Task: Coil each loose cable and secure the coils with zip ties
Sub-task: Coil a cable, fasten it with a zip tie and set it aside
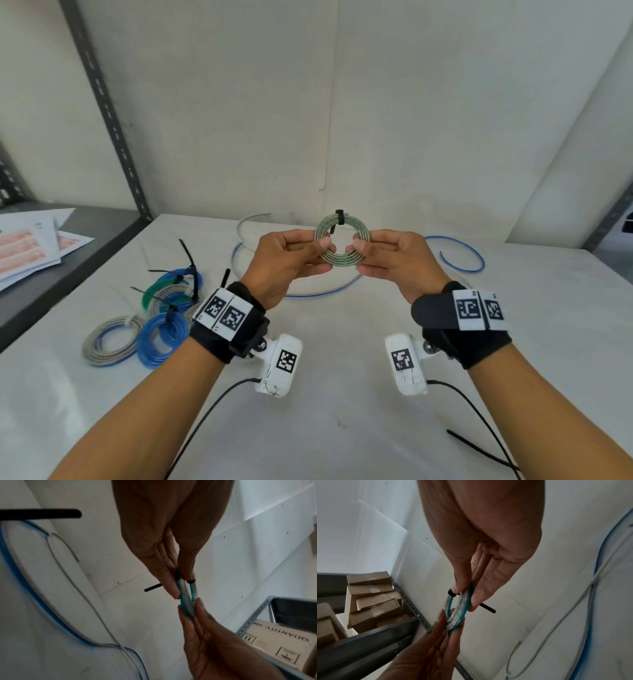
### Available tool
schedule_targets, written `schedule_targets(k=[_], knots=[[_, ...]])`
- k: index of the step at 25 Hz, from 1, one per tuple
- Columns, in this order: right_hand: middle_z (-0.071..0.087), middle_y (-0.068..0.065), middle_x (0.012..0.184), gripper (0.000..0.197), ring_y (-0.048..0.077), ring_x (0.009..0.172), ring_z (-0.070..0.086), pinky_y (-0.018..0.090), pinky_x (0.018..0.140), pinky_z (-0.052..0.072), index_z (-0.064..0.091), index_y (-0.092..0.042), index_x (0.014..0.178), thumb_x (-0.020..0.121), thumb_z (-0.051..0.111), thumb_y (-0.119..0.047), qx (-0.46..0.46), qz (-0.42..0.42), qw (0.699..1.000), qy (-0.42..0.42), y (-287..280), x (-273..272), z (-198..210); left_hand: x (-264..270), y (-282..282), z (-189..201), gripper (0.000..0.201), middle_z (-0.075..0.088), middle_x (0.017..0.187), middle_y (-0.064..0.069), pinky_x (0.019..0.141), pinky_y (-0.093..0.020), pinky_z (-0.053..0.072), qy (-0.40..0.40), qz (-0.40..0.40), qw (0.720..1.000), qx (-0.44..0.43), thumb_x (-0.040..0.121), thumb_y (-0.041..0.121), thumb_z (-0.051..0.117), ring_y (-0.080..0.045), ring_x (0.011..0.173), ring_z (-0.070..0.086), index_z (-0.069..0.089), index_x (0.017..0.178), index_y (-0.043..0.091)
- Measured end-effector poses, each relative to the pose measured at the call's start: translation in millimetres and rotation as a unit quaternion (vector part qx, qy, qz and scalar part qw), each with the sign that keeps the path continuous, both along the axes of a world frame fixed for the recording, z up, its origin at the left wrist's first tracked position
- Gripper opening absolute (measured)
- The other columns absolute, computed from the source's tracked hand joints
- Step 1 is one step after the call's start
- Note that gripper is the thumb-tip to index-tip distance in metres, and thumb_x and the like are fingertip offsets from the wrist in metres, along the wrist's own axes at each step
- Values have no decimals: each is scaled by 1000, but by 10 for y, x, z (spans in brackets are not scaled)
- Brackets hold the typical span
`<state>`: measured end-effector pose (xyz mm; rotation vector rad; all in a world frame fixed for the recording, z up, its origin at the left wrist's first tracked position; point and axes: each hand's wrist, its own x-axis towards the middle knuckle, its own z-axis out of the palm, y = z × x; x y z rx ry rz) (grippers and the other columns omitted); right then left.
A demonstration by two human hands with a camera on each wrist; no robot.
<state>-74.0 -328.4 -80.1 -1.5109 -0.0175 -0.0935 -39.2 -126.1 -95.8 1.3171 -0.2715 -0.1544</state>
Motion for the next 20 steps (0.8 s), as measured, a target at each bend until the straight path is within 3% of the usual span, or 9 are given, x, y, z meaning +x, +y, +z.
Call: schedule_targets(k=[5,8,9,11,12,13,14,17,20], knots=[[78,14,95,27,21,85,75,28,72,59,68,-2,111,88,76,-13,26,-5,1000,-3,338,-19,19,-108,243,-45,20,76,94,-14,74,-27,61,38,25,999,-7,93,11,68,-20,81,74,71,104,-5],[77,9,83,18,19,76,75,34,68,60,72,-10,98,83,82,-15,-116,-71,988,-72,553,8,89,-156,416,-48,39,75,102,-19,74,-32,62,16,94,993,62,89,24,76,-26,87,75,68,115,-3],[77,4,80,17,18,74,74,36,69,60,72,-16,95,82,82,-18,-202,-89,968,-118,633,14,97,-200,469,-17,43,76,101,-18,74,-34,62,0,105,991,81,88,33,76,-27,88,76,69,114,-1],[77,-5,80,15,17,76,73,40,74,59,72,-25,96,83,79,-26,-381,-60,899,-208,852,-3,100,-280,579,95,51,77,100,-15,78,-36,63,-1,73,993,90,87,46,70,-26,91,76,71,110,1],[77,-6,83,16,18,79,72,41,76,58,72,-27,98,83,78,-30,-438,-24,869,-230,970,-41,99,-299,643,144,50,76,101,-16,81,-37,62,6,47,995,87,89,47,67,-27,92,76,72,110,1],[77,-8,85,17,17,81,72,41,77,57,73,-27,99,83,78,-33,-456,6,858,-237,1073,-90,86,-310,735,164,45,76,103,-18,85,-38,62,9,32,996,87,92,41,66,-28,94,75,72,111,0],[77,-8,84,18,14,81,72,40,76,57,75,-26,96,82,79,-36,-437,18,867,-240,1137,-121,72,-304,832,169,37,75,104,-19,87,-39,61,8,30,996,87,95,32,66,-30,95,74,71,111,-1],[73,-5,68,25,13,64,70,34,63,59,73,-19,80,84,78,-43,-285,-43,939,-186,1134,-103,12,-283,1113,126,21,76,102,-19,82,-35,62,32,23,993,109,96,12,63,-31,97,74,70,111,-2],[74,9,81,25,20,66,69,27,57,57,72,-5,95,87,79,-27,-186,61,981,-6,1133,7,-96,-339,1262,71,19,76,101,-18,76,-31,63,57,-41,980,188,97,9,62,-26,91,75,70,110,-1]])
